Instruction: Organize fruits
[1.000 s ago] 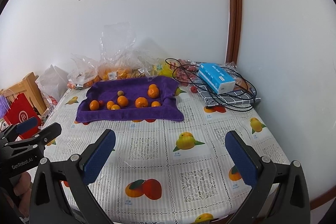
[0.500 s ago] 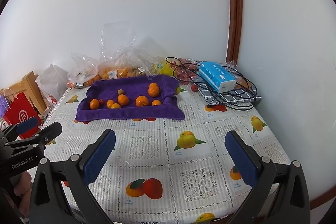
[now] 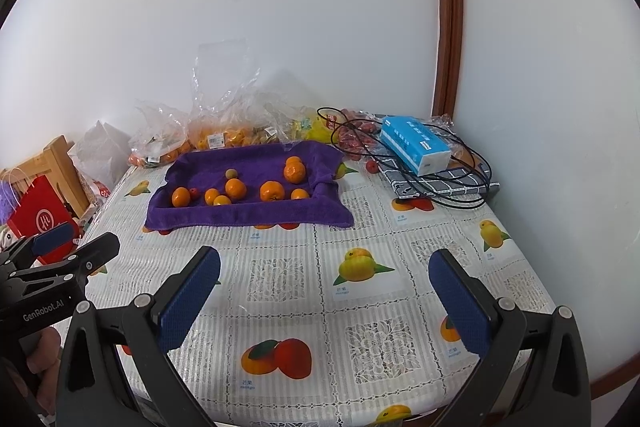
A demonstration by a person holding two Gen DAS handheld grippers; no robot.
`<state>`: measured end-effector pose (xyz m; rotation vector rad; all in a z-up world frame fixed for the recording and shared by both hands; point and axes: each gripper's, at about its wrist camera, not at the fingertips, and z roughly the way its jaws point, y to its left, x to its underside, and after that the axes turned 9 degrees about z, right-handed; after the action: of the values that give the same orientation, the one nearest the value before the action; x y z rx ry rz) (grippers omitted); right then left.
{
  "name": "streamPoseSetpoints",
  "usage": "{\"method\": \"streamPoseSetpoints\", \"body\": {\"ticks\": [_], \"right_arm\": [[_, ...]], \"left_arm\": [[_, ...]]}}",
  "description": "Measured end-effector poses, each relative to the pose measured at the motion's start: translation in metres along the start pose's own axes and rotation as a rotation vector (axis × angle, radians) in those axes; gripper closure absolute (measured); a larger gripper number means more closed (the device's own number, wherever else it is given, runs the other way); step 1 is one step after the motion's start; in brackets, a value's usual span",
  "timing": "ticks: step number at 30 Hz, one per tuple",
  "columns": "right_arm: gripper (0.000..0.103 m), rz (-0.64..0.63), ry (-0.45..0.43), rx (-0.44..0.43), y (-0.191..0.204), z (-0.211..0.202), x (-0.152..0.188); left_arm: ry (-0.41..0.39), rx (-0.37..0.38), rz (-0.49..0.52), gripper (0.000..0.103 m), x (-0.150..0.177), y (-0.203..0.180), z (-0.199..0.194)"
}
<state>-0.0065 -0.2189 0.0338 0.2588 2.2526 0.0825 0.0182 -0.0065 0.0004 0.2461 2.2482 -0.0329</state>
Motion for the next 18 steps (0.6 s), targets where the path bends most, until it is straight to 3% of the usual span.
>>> {"method": "streamPoseSetpoints", "body": {"ticks": [18], "right_arm": [[0.001,-0.004,0.004,-0.002,0.0008,0.0021,0.001]], "left_arm": [[0.005,0.0,-0.002,0.008,0.0027,0.0015,0.0033]]}}
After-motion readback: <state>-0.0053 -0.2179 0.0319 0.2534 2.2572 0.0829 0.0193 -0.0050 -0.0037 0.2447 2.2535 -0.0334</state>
